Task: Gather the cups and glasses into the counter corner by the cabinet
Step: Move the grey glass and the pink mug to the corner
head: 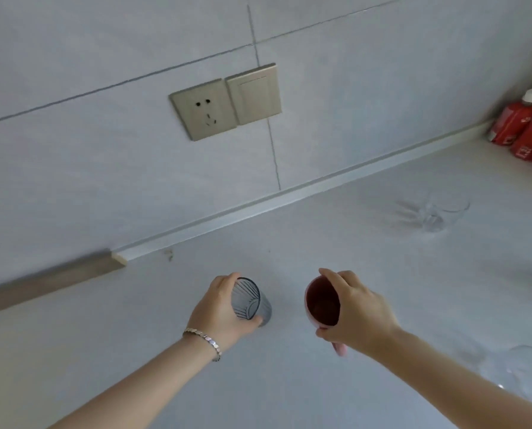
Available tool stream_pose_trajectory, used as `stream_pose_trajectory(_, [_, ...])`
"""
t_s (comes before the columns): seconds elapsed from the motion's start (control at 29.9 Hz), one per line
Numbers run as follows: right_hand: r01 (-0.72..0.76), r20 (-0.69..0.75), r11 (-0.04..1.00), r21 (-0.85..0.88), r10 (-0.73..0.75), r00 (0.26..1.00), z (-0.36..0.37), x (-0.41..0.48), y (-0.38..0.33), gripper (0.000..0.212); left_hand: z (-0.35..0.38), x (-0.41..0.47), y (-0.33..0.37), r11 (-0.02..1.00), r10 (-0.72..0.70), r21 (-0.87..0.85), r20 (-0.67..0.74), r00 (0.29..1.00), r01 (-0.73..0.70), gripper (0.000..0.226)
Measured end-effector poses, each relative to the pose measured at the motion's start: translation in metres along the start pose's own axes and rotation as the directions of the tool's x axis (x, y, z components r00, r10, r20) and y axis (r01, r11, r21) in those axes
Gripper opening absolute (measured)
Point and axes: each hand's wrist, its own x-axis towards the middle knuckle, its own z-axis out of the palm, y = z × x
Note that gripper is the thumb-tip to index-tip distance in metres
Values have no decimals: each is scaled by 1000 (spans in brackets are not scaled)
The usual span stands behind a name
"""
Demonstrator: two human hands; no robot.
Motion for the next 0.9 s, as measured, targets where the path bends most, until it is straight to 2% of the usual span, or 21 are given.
stream_pose_trajectory(0.1, [88,41,995,-37,-86,995,35,5,-71,95,-49,-31,-74,997,-73,-8,-58,996,72,87])
stream_pose_trajectory(0.27, [154,72,986,-57,-149,986,105,9,-196,93,-126,-72,-205,988,-154,3,-173,973,157,78])
stream_pose_trajectory(0.53, [159,101,985,-69,-152,983,212,21,-381,93,-246,-95,-395,956,-270,72,-164,949,285,79])
stream_pose_trajectory(0.77, [145,114,986,-81,-135,984,270,50,-471,95,-299,-45,-476,971,-147,160,-185,972,178,84])
stream_pose_trajectory(0.9, [129,92,985,-111,-120,989,288,72,-498,95,-307,-3,-488,964,-53,255,-116,992,81,83])
